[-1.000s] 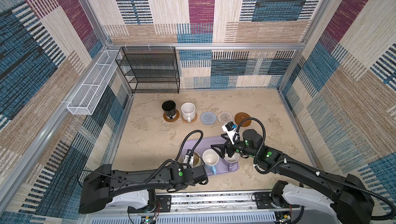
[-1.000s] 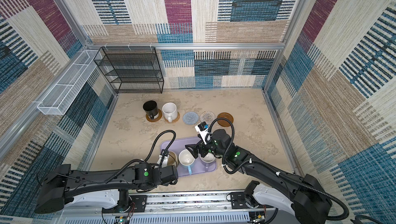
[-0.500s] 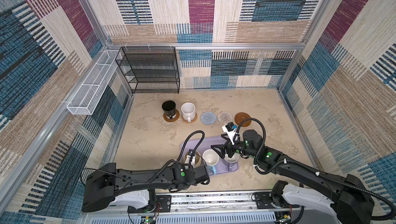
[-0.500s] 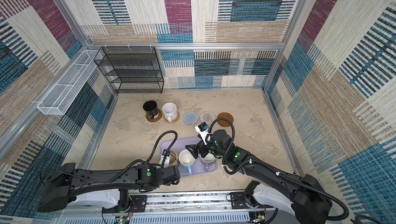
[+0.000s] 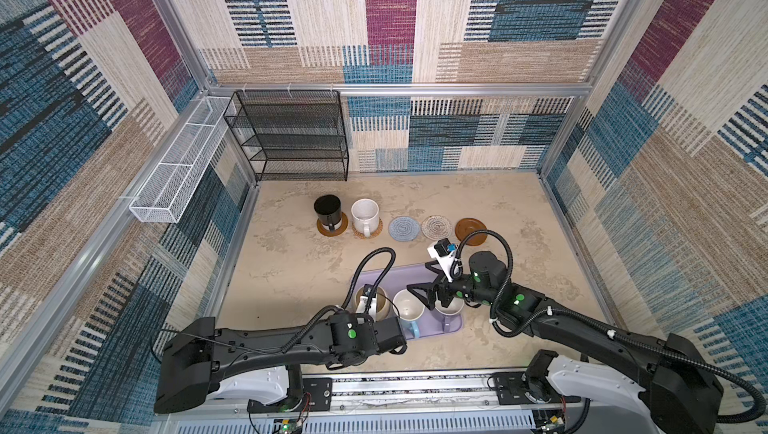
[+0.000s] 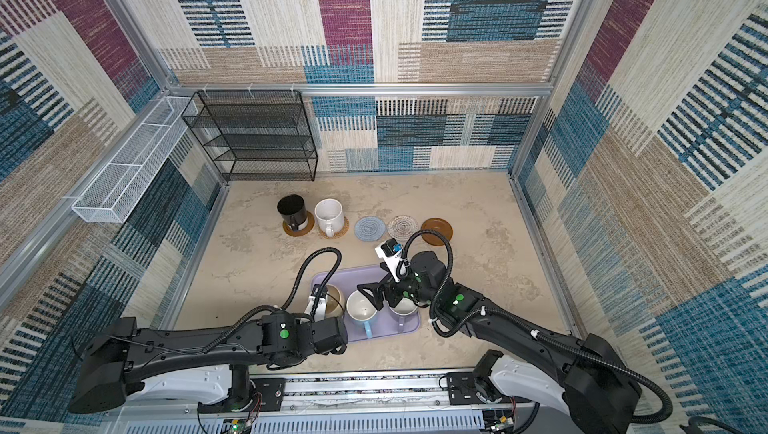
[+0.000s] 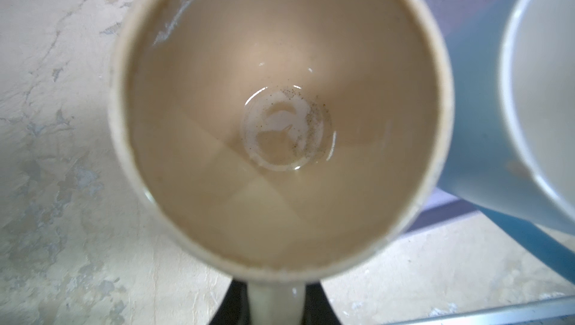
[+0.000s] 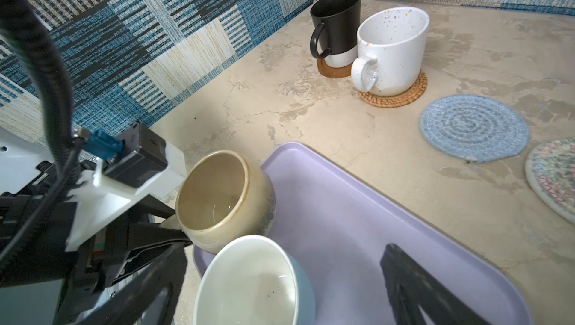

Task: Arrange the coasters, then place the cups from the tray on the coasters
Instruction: 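Lift the cream mug with the left gripper and carry it toward the blue-gray coaster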

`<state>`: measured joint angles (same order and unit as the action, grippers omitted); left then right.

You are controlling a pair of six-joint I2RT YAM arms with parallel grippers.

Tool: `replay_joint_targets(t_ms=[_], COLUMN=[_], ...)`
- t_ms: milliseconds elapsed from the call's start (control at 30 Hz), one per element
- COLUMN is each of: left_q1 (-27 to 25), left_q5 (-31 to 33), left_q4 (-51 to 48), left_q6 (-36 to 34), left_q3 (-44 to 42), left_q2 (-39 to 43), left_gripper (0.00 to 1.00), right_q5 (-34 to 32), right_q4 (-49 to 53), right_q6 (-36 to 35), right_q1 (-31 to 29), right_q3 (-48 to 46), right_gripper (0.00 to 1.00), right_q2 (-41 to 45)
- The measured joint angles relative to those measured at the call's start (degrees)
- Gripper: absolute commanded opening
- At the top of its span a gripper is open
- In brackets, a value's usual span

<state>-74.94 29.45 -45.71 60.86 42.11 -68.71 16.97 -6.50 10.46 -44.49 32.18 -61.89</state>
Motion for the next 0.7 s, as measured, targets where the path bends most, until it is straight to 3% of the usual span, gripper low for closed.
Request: replay_joint_targets(t_ms=[367, 700], left_q1=[5.2, 8.9], left_q5=[2.5, 4.0], left_q4=[-2.5, 0.3], left_q6=[-3.9, -10.7], left_q3=[2.7, 5.5], left_q2=[5.8, 9.1], left_gripper=[0.00, 0.00], right_q5=[0.7, -3.7], right_q4=[-0.5, -3.0], right_q6=[0.0, 2.0], right_q1=[0.1, 0.7], right_q3=[0.4, 2.5], right_gripper=[1.00, 1.00], right_q2=[-0.2, -0.5])
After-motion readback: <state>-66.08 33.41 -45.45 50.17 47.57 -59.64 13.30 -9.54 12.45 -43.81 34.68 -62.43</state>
